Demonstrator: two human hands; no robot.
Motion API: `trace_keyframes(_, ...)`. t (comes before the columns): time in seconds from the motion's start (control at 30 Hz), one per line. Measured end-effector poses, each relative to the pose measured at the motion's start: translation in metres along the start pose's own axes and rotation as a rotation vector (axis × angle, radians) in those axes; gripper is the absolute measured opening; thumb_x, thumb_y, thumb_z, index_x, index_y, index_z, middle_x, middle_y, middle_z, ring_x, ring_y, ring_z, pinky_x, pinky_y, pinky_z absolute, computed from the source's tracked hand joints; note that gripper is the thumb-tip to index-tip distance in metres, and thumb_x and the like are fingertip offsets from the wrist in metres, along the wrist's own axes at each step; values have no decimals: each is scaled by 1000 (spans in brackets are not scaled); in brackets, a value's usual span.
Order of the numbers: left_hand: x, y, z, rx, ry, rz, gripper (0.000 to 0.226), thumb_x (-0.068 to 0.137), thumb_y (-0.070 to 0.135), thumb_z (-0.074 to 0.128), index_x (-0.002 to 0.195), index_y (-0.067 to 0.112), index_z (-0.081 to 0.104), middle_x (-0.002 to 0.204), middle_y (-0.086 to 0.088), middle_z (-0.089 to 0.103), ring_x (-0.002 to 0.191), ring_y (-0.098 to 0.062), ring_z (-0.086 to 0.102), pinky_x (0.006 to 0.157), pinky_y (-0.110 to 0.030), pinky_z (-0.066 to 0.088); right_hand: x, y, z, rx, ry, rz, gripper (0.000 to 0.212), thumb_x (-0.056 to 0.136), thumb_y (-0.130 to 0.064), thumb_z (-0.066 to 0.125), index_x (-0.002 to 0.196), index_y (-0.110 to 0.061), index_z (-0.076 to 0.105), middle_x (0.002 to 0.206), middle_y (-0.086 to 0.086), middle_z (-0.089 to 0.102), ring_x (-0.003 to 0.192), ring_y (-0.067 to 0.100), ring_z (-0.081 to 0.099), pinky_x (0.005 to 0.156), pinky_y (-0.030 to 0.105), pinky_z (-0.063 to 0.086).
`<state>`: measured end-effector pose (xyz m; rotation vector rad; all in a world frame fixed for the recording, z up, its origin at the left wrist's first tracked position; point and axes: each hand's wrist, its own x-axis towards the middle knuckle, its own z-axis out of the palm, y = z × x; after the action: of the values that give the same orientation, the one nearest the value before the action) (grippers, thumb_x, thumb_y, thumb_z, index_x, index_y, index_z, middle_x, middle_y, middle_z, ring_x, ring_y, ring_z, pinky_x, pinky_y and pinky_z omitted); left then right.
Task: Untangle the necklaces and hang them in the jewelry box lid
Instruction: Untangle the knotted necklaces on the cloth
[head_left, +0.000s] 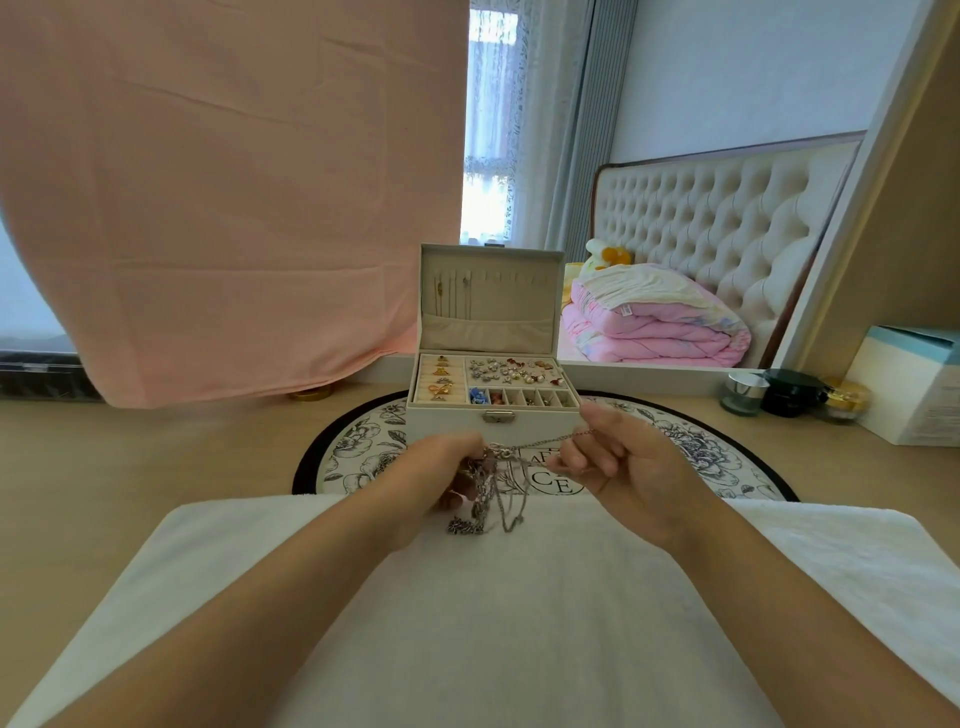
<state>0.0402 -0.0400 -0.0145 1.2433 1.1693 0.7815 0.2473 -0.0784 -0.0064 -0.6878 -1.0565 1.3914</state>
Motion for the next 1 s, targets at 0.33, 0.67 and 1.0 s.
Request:
trace_keyframes(0.33, 9, -3, -21, 378, 280, 220, 19, 91, 18, 51, 72, 18, 53, 71, -6, 50, 67, -18, 45, 65, -30, 32, 1, -26, -18, 115, 167, 91, 26, 88, -29, 58, 66, -18, 51, 46, -5, 22, 34, 6, 18, 36, 20, 13)
trace_keyframes(0.67, 2, -2, -21, 501, -24, 207, 26, 96, 14, 51, 81, 24, 69, 70, 5, 63, 66, -11, 52, 68, -28, 42, 6, -4, -30, -850, 673, 99, 48, 87, -25, 75, 58, -18, 38, 47, -1, 38, 43, 17, 35, 50, 25, 32)
trace_keyframes(1.0, -5, -9, 2, 392, -193, 278, 19, 98, 23, 58, 82, 24, 67, 66, 7, 56, 63, -10, 46, 66, -28, 35, 1, 8, -3, -1310, 188, -24, 32, 93, -8, 60, 117, -27, 68, 114, -13, 64, 104, 6, 59, 96, 31, 48)
